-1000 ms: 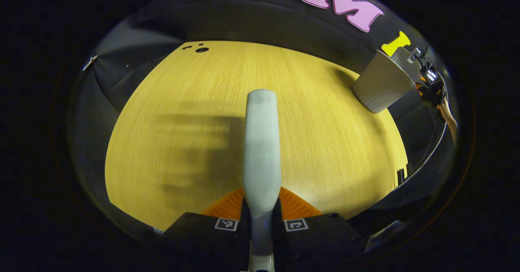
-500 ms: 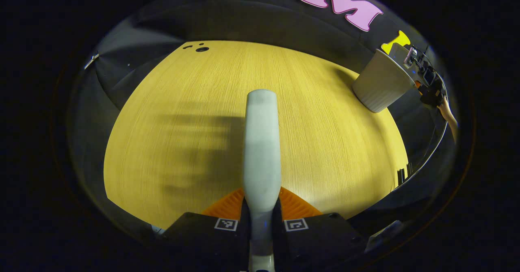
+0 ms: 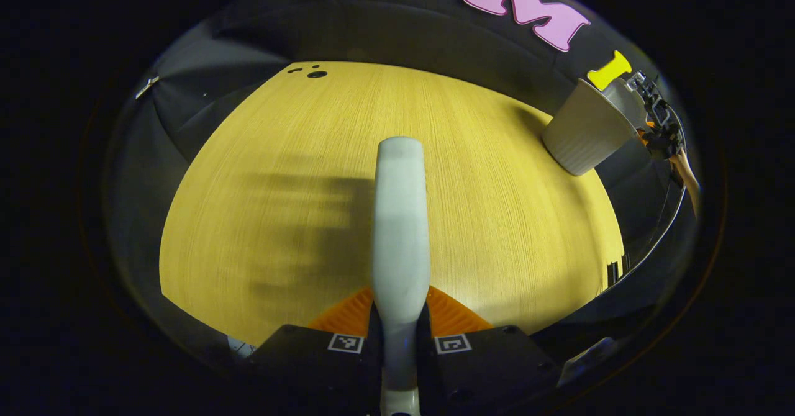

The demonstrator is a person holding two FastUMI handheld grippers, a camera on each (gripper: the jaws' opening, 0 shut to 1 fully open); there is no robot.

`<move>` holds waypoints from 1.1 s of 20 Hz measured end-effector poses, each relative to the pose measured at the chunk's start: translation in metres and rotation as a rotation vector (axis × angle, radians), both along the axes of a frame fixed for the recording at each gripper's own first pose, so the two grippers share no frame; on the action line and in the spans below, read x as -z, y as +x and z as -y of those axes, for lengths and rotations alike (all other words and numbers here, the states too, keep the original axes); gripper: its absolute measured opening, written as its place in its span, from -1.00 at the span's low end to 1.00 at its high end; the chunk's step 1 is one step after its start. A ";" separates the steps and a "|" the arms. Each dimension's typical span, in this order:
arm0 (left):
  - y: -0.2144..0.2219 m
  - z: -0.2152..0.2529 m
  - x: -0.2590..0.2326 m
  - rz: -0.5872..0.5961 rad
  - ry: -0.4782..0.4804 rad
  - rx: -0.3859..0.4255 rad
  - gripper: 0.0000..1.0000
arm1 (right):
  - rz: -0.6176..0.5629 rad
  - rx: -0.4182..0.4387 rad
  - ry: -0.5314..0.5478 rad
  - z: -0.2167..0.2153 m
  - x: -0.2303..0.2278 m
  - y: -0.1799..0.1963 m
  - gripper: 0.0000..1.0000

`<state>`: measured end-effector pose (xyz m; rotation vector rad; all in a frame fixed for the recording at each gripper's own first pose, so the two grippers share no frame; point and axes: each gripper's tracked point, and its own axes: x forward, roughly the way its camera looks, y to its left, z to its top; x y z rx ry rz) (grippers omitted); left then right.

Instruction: Pick up the small broom and dustpan from the desktop, sweep the trash into the dustpan with the broom, and then empty the trash into the garbage bin.

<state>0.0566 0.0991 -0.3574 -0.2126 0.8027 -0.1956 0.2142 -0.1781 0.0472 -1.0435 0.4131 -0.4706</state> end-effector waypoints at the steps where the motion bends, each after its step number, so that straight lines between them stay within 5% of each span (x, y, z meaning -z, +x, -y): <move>1: 0.000 0.000 0.000 0.002 0.001 -0.005 -0.46 | 0.007 0.007 0.066 0.001 0.000 0.000 -0.29; 9: 0.001 -0.004 -0.008 0.024 0.014 0.011 -0.46 | 0.116 -0.003 0.499 -0.007 0.001 0.005 -0.29; 15: 0.003 -0.008 -0.018 0.077 0.011 0.007 -0.46 | 0.226 -0.100 0.827 -0.045 -0.017 0.009 -0.22; 22: -0.009 -0.012 -0.010 0.088 0.015 0.030 -0.48 | 0.232 -0.223 0.968 -0.103 -0.024 -0.009 -0.22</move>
